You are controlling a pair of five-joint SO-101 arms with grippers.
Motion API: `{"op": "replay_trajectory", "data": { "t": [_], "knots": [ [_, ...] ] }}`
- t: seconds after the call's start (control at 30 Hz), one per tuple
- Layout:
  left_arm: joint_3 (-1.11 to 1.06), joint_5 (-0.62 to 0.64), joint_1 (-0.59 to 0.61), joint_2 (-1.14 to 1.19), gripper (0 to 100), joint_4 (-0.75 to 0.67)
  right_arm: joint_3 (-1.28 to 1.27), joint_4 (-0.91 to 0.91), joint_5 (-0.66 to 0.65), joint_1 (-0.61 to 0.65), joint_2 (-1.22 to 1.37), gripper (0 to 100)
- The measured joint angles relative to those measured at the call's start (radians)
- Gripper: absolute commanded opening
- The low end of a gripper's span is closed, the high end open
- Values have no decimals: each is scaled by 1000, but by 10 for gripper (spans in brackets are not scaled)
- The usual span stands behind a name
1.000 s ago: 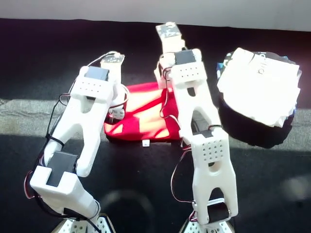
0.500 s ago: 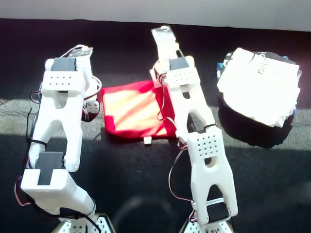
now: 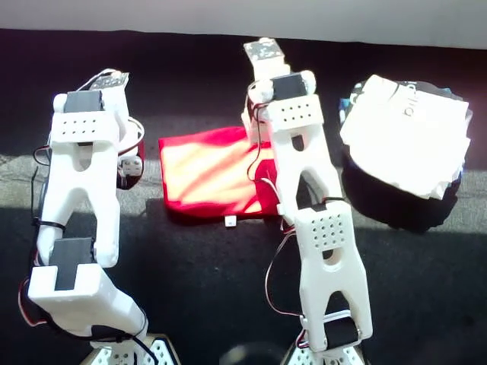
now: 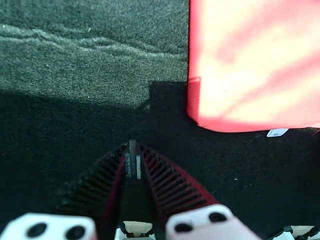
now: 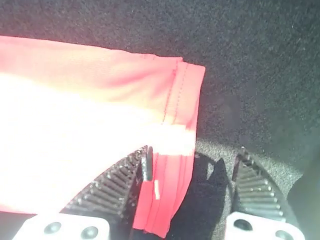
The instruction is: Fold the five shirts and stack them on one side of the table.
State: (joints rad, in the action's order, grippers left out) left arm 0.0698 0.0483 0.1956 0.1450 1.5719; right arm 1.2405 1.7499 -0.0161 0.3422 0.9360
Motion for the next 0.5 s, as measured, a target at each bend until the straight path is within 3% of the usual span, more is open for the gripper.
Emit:
{"op": "replay_trajectory", "data": {
  "t": [0.1,0.5],
  "knots": [
    [0,0,0,0,14,-3,-63,3,41,23,2,341],
    [0,-5,80,0,14,-14,-186,-31,98,112,3,343]
  ]
}}
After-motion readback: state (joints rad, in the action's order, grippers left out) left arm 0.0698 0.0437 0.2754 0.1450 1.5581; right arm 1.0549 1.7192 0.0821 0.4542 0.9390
